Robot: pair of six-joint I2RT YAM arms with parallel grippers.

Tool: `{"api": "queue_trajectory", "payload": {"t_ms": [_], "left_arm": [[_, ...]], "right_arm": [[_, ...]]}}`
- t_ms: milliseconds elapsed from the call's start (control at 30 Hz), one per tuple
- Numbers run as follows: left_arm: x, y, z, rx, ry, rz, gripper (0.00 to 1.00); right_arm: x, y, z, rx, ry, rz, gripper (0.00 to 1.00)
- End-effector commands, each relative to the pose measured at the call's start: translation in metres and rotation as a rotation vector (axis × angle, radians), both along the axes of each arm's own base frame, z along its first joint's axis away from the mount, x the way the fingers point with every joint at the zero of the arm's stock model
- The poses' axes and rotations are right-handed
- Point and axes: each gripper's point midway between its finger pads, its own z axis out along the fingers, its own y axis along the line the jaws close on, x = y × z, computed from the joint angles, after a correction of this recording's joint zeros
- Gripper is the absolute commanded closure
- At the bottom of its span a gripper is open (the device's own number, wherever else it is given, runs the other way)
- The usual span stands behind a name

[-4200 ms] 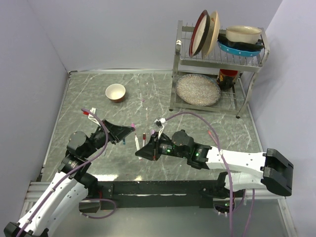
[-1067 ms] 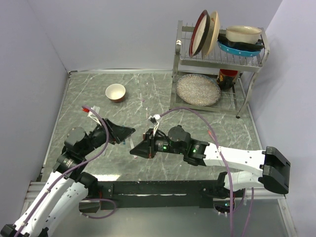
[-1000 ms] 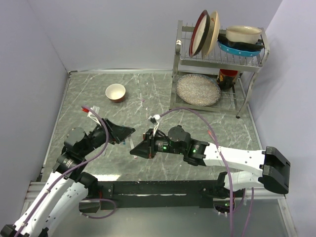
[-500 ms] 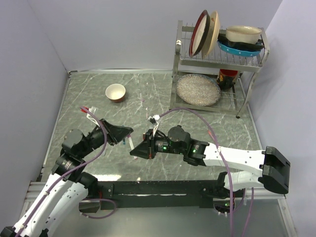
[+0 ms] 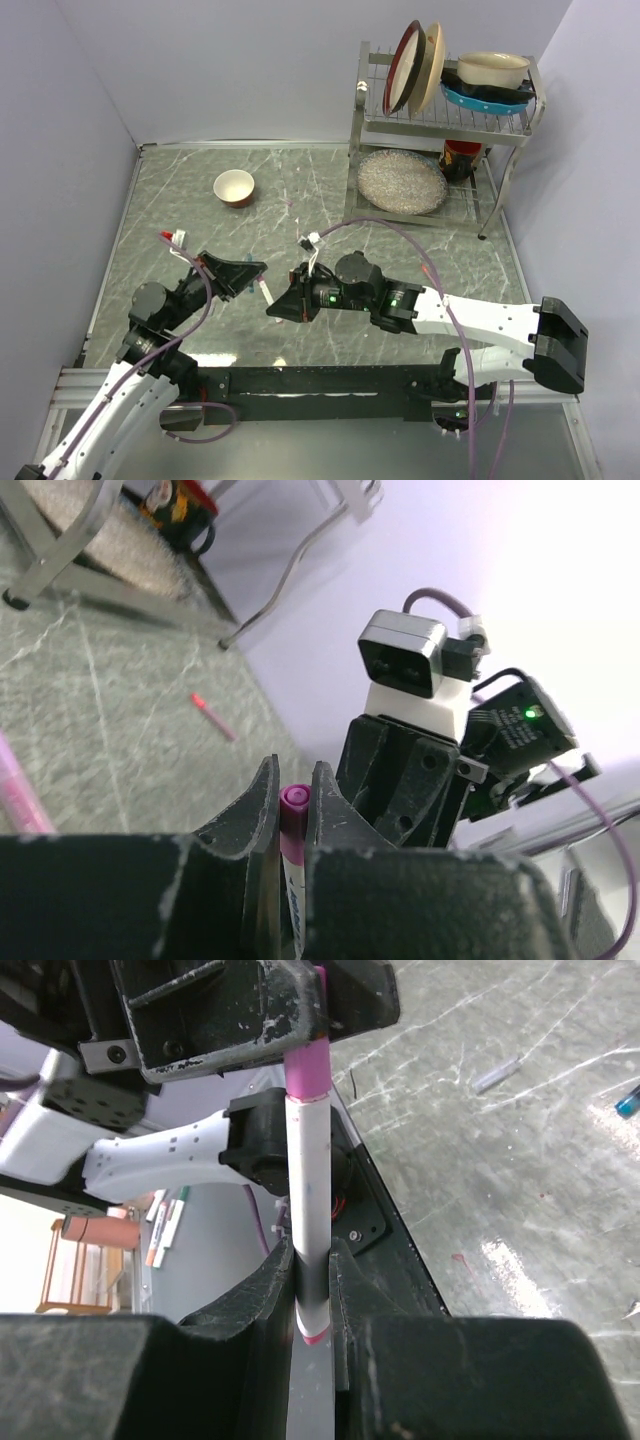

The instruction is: Insert the pens into the pen caps

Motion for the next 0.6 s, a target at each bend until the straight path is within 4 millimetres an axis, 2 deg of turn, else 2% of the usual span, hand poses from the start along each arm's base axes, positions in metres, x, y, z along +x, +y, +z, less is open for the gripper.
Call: {"api": "queue_trajectory", "payload": {"t_ms": [0, 67, 100, 167, 200, 367, 400, 500, 567], "left_arm": [[-0.029, -0.012, -0.026, -0.017, 0.095, -0.165, 0.99], [-0.03, -0.012, -0.035, -0.016, 0.109, -0.165, 0.99], [-0.032, -0.013, -0.041, -0.021, 0.12, -0.176, 0.99], [-0.037, -0.013, -0.034, -0.063, 0.098, -0.2, 0.99], [-0.036, -0.012, -0.035, -0.068, 0.101, -0.193, 0.99], [-0.039, -0.012, -0.041, -0.087, 0.1, -0.201, 0.99], [-0.04, -0.013, -0.052, -0.086, 0.122, -0.213, 0.99], [-0.043, -0.015, -0.07, -0.083, 0.172, -0.227, 0.99], [-0.044, -0.014, -0.072, -0.087, 0.17, -0.218, 0.99]], "right_arm": [[0.076, -0.009, 0.146, 0.363, -0.19, -0.247, 1.0], [0.081, -0.005, 0.149, 0.352, -0.209, -0.243, 1.0], [0.082, -0.003, 0.16, 0.366, -0.225, -0.245, 1.0], [0.087, 0.001, 0.159, 0.353, -0.229, -0.246, 1.0], [0.09, 0.002, 0.165, 0.359, -0.233, -0.246, 1.0], [0.098, 0.011, 0.165, 0.358, -0.226, -0.244, 1.0], [0.1, 0.011, 0.166, 0.359, -0.232, -0.252, 1.0], [0.109, 0.006, 0.175, 0.386, -0.236, -0.274, 1.0], [0.116, 0.003, 0.182, 0.408, -0.245, -0.278, 1.0]]}}
